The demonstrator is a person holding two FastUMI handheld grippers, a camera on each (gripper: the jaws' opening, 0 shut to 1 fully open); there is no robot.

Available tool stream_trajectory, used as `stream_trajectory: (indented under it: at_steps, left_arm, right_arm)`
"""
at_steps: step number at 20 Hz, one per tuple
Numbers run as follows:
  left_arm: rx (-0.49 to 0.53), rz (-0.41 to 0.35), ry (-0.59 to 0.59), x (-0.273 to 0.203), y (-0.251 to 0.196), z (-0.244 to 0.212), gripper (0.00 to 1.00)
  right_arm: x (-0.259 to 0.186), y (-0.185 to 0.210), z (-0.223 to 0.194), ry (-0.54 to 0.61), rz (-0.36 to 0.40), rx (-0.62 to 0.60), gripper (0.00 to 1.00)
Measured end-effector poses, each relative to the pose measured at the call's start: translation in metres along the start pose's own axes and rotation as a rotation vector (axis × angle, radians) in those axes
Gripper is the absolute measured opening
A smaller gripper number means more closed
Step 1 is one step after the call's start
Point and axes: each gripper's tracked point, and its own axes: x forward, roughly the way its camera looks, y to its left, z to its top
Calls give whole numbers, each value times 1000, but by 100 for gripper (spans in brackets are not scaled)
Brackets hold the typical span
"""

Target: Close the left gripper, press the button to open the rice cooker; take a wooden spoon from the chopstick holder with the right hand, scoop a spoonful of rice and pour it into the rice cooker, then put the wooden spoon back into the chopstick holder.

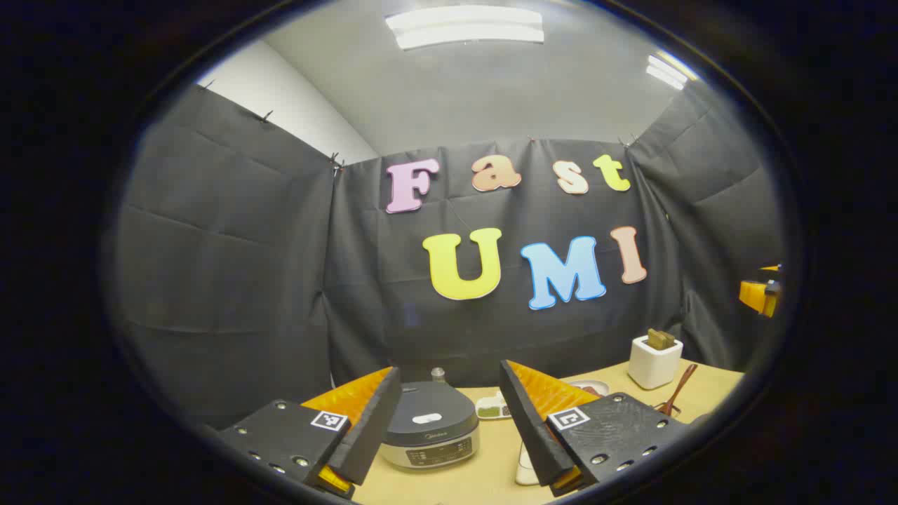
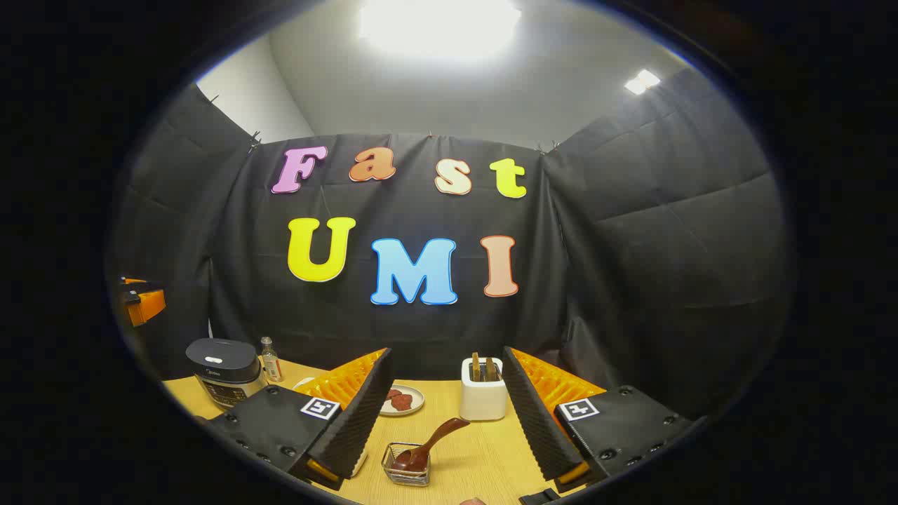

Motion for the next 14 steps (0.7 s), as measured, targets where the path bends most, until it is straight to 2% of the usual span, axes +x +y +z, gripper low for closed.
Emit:
stream_trajectory:
  at_steps: [14]
  left_arm:
    - [3,17,14,-1,2,-3,88]
  right_arm:
    - [5,2,-3,3,11,2,98]
